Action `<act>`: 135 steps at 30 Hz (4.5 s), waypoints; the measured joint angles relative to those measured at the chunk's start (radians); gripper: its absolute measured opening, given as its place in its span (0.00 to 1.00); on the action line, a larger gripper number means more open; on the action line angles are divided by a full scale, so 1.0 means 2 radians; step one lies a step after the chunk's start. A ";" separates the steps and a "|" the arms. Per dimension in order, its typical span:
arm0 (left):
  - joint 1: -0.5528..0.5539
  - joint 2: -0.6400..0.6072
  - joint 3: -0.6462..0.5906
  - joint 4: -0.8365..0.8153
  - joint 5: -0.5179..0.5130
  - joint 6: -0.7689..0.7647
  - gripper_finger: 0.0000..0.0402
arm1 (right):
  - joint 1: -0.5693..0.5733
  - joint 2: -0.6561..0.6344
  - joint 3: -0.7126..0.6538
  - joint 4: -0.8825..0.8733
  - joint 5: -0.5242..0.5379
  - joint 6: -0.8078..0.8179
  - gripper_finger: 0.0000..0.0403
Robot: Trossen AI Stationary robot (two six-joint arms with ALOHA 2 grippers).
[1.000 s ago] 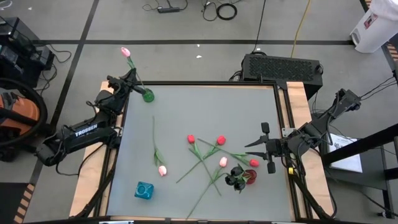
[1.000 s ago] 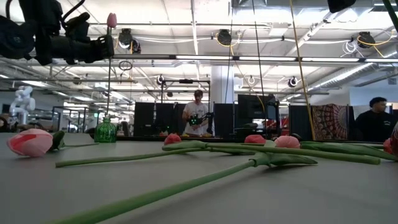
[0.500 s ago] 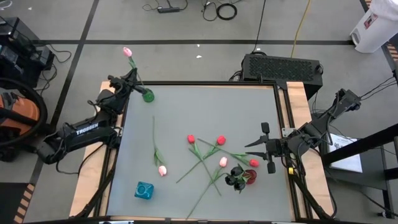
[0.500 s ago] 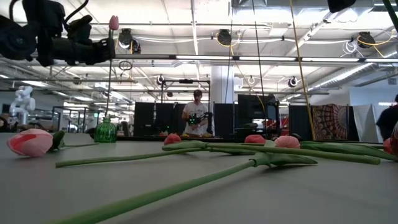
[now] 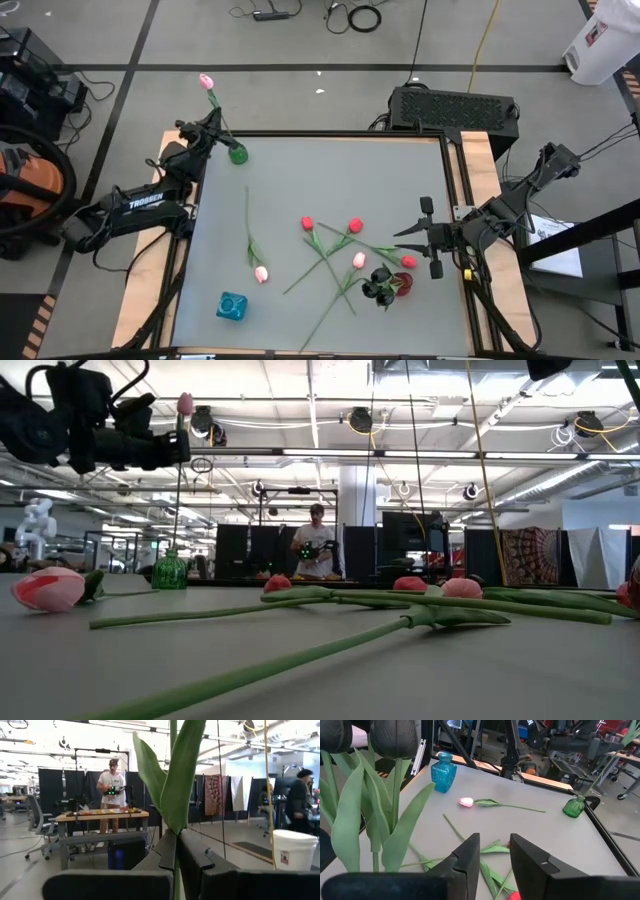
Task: Sort flowers into vase by color
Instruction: Put the top pink flower into the green vase, then put the left pink flower into the green vase
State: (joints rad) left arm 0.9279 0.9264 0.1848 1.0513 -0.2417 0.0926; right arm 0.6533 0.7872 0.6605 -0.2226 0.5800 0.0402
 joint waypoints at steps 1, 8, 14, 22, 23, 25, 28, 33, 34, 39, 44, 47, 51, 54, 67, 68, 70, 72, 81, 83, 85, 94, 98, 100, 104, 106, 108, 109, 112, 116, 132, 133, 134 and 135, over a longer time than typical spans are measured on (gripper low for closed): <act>0.001 0.001 0.000 0.003 0.000 0.000 0.03 | 0.000 0.000 0.000 0.000 0.000 0.000 0.24; 0.002 0.002 0.000 0.003 0.000 -0.001 0.03 | 0.000 0.000 0.000 0.000 0.000 0.000 0.24; 0.002 0.002 0.000 -0.030 0.001 -0.004 0.03 | 0.000 0.000 0.000 0.000 0.000 0.000 0.24; 0.002 0.002 0.000 -0.038 0.016 -0.004 0.03 | 0.000 0.000 0.000 0.012 0.072 -0.016 0.24; 0.002 0.002 0.000 -0.038 0.016 -0.004 0.03 | 0.000 0.000 0.000 0.012 0.088 -0.016 0.24; 0.002 0.002 0.000 -0.041 0.016 -0.005 0.03 | -0.001 0.000 0.000 0.012 0.120 -0.013 0.24; 0.002 0.002 0.000 -0.050 0.016 -0.005 0.03 | -0.009 0.000 0.000 0.012 0.155 -0.003 0.24; 0.002 0.002 0.000 -0.059 0.016 -0.005 0.03 | -0.038 0.000 0.000 0.012 0.193 0.030 0.24; 0.002 0.002 0.000 -0.059 0.016 -0.006 0.03 | -0.044 0.000 0.000 0.012 0.197 0.036 0.24; 0.002 0.002 0.000 -0.059 0.016 -0.006 0.03 | -0.080 0.000 0.000 0.010 0.198 0.063 0.24; 0.002 0.002 0.000 -0.059 0.023 -0.023 0.03 | -0.105 0.000 0.000 0.003 0.195 0.079 0.24; 0.002 0.002 0.000 -0.060 0.031 -0.030 0.03 | -0.109 0.000 0.000 0.003 0.191 0.079 0.24; 0.002 0.002 0.000 -0.062 0.042 -0.030 0.03 | -0.110 0.000 0.000 0.001 0.191 0.079 0.24; 0.002 0.002 0.000 -0.067 0.043 -0.030 0.03 | -0.110 0.000 0.000 -0.002 0.191 0.079 0.24; 0.002 0.001 0.000 -0.097 0.043 -0.031 0.32 | -0.110 0.000 0.000 -0.021 0.191 0.079 0.24; 0.002 0.001 0.000 -0.098 0.043 -0.031 0.33 | -0.110 0.000 0.000 -0.021 0.191 0.079 0.24; 0.002 0.001 0.000 -0.101 0.043 -0.031 0.33 | -0.110 0.000 0.000 -0.021 0.191 0.079 0.24; 0.002 0.001 0.000 -0.102 0.043 -0.031 0.33 | -0.110 0.000 0.000 -0.021 0.191 0.079 0.24; -0.012 -0.003 0.000 -0.103 0.043 -0.031 0.34 | -0.110 0.000 0.000 -0.021 0.191 0.079 0.24; -0.017 -0.009 0.000 -0.103 0.042 -0.031 0.34 | -0.110 0.000 0.000 -0.022 0.191 0.079 0.24; -0.023 -0.017 0.000 -0.103 0.043 -0.031 0.34 | -0.110 0.000 0.000 -0.022 0.191 0.079 0.24; -0.061 -0.077 0.000 -0.164 0.049 -0.030 0.34 | -0.110 0.000 0.000 -0.023 0.191 0.079 0.24; -0.078 -0.107 0.000 -0.203 0.082 -0.030 0.34 | -0.110 0.000 0.000 -0.023 0.191 0.079 0.24; -0.085 -0.120 0.000 -0.221 0.108 -0.030 0.34 | -0.110 0.000 0.000 -0.023 0.191 0.079 0.24; -0.098 -0.144 0.000 -0.252 0.174 -0.030 0.34 | -0.110 0.000 0.000 -0.023 0.191 0.079 0.24; -0.104 -0.153 0.000 -0.266 0.212 -0.030 0.34 | -0.110 0.000 0.000 -0.023 0.191 0.079 0.24; -0.112 -0.162 0.000 -0.283 0.255 -0.030 0.34 | -0.110 0.000 0.000 -0.023 0.191 0.079 0.24; -0.115 -0.166 0.000 -0.294 0.276 -0.030 0.34 | -0.110 0.000 0.000 -0.023 0.191 0.079 0.24; -0.126 -0.176 0.000 -0.322 0.327 -0.031 0.34 | -0.110 0.000 0.000 -0.023 0.191 0.079 0.24; -0.149 -0.187 0.000 -0.347 0.359 -0.031 0.34 | -0.110 0.000 0.000 -0.023 0.191 0.079 0.24; -0.323 -0.191 0.000 -0.361 0.390 -0.127 0.34 | -0.110 0.000 0.000 -0.023 0.191 0.078 0.24; -0.336 -0.191 0.000 -0.358 0.383 -0.133 0.34 | -0.110 0.000 0.000 -0.023 0.191 0.078 0.24; -0.348 -0.191 0.000 -0.356 0.376 -0.135 0.34 | -0.110 0.000 0.000 -0.022 0.191 0.078 0.24; -0.359 -0.191 0.000 -0.354 0.368 -0.135 0.34 | -0.110 0.000 0.000 -0.022 0.191 0.078 0.24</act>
State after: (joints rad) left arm 0.2101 0.5446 0.1852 0.3436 0.4945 -0.1776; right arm 0.4335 0.7868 0.6601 -0.2672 0.9624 0.1970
